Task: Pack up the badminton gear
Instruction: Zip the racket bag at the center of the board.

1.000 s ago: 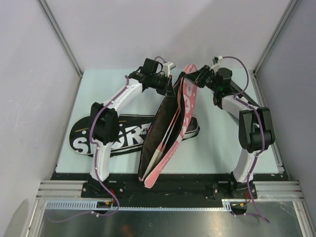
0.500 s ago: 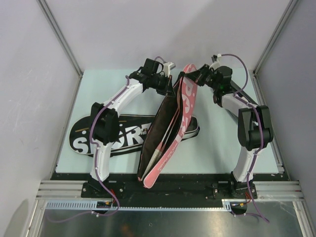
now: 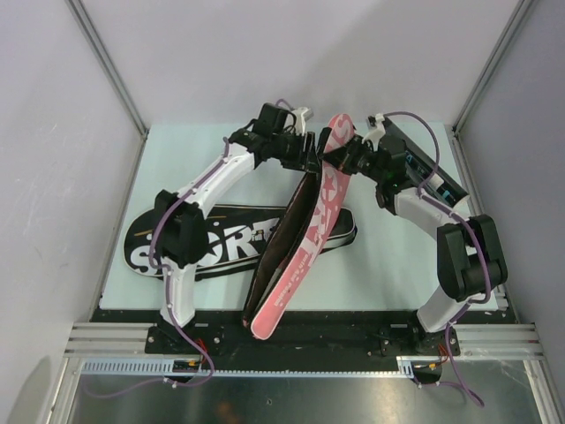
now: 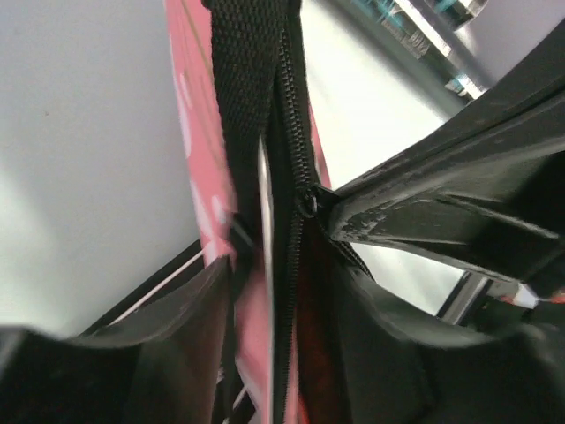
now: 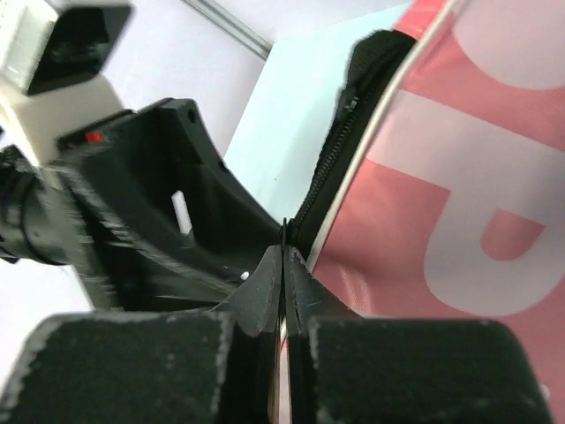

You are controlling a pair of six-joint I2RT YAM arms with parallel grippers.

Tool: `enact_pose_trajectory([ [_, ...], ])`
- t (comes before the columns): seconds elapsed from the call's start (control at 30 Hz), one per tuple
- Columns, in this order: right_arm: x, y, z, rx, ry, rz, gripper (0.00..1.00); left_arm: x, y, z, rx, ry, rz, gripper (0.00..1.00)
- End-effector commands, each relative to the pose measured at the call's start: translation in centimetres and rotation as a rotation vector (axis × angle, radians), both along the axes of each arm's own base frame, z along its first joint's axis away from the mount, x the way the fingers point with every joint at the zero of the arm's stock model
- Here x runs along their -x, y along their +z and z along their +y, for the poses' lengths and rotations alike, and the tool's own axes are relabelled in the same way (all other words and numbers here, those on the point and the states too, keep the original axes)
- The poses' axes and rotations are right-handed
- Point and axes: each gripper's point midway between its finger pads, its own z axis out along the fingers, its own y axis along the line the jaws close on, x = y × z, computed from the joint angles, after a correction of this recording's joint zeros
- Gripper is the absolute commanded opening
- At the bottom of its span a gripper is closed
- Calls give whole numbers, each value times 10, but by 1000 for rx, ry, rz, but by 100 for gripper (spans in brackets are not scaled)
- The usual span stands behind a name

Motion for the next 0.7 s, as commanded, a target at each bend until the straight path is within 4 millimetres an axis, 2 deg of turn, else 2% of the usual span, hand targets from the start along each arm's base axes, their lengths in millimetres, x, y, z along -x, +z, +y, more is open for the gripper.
enact_pose_trajectory([
  [0.0,23,18,-6,-18,77,-93,0,31,95,-3,170,-84,-144,64],
  [0.1,33,23,-4,-25,151,-139,0,11,109,16,140,9,-213,72],
  [0.13,34,26,-4,-18,159,-160,0,1,108,18,132,36,-222,74],
  [0.17,37,27,-1,-19,179,-171,0,-10,124,19,156,59,-250,75],
  [0.2,36,26,-1,-20,181,-172,0,-18,128,16,166,70,-252,74],
  [0.23,34,25,-2,-22,174,-165,0,-34,105,7,157,78,-210,74],
  [0.27,35,26,-2,-26,185,-173,0,-42,124,1,195,85,-238,75],
  [0.3,34,27,-3,-26,179,-173,0,-50,118,-4,196,83,-235,78],
  [0.33,33,25,-5,-21,170,-170,0,-65,97,-9,171,107,-220,80],
  [0.37,34,25,-4,-23,176,-170,0,-72,105,-15,183,115,-245,81],
  [0.47,34,23,-5,-13,170,-164,0,-86,89,-25,155,129,-268,81],
  [0.53,33,21,-4,-10,169,-159,0,-86,84,-32,153,109,-272,81],
  [0.63,32,20,-2,-13,172,-163,0,-86,68,-42,133,100,-264,83],
  [0.67,32,20,-1,-14,173,-162,0,-88,58,-45,125,95,-250,81],
])
